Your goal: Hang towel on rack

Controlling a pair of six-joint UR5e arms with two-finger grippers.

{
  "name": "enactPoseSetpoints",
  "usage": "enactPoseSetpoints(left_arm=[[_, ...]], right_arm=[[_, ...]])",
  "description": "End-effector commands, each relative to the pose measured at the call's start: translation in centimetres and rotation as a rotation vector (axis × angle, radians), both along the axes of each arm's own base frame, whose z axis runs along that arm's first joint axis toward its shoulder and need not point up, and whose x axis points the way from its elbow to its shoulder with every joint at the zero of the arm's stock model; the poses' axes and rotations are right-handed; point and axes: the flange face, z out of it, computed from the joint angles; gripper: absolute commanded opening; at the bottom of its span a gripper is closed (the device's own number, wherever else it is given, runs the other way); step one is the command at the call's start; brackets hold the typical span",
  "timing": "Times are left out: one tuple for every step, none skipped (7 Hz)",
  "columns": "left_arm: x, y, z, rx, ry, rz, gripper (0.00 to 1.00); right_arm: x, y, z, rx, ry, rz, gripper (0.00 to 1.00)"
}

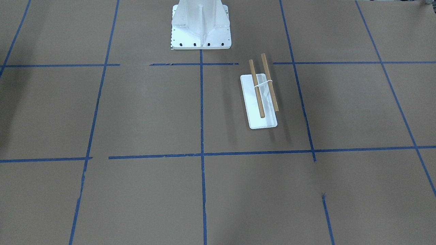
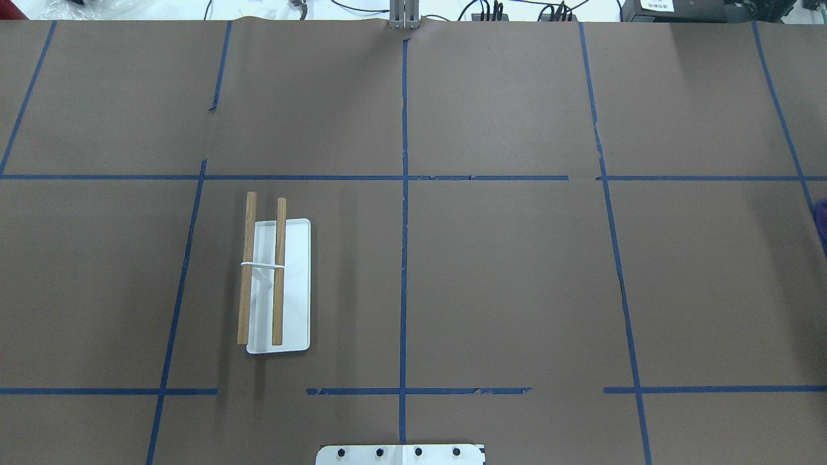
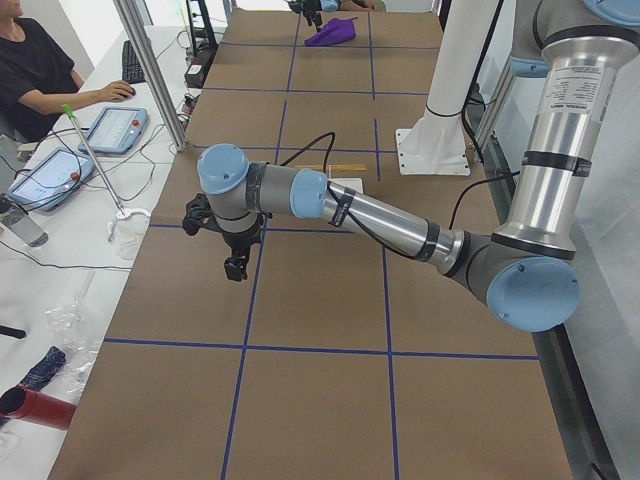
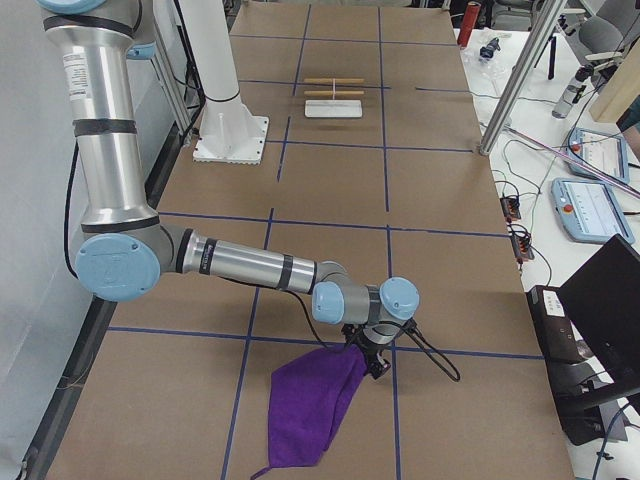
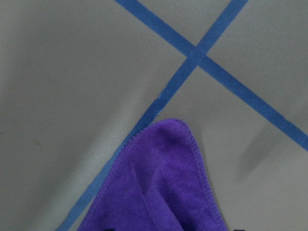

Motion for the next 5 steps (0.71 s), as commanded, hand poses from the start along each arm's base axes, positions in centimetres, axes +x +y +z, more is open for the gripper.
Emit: enactPoseSetpoints(left_arm=[[0.0, 0.0, -0.1, 0.003, 0.0, 0.001, 1.0], [0.0, 0.0, -0.1, 0.002, 0.002, 0.0, 1.0], [0.0, 0.0, -0.3, 0.004, 0.002, -0.001, 1.0], [0.0, 0.1, -0.3, 0.005, 0.002, -0.001, 1.0], [0.0, 0.0, -0.3, 0.005, 0.002, 0.0, 1.0]], right_arm=[[-0.6, 1.3, 2.4, -0.036, 0.008, -0.018, 0.77], [-0.6, 1.6, 2.9, -0.048, 0.011, -0.018, 0.74], [-0.6, 1.8, 3.3, -0.057, 0.011, -0.018, 0.61], [-0.5, 2.1, 3.8, -0.066, 0.013, -0.018, 0.5], [-0.5, 2.1, 3.8, -0.069, 0.013, -0.017, 0.07]])
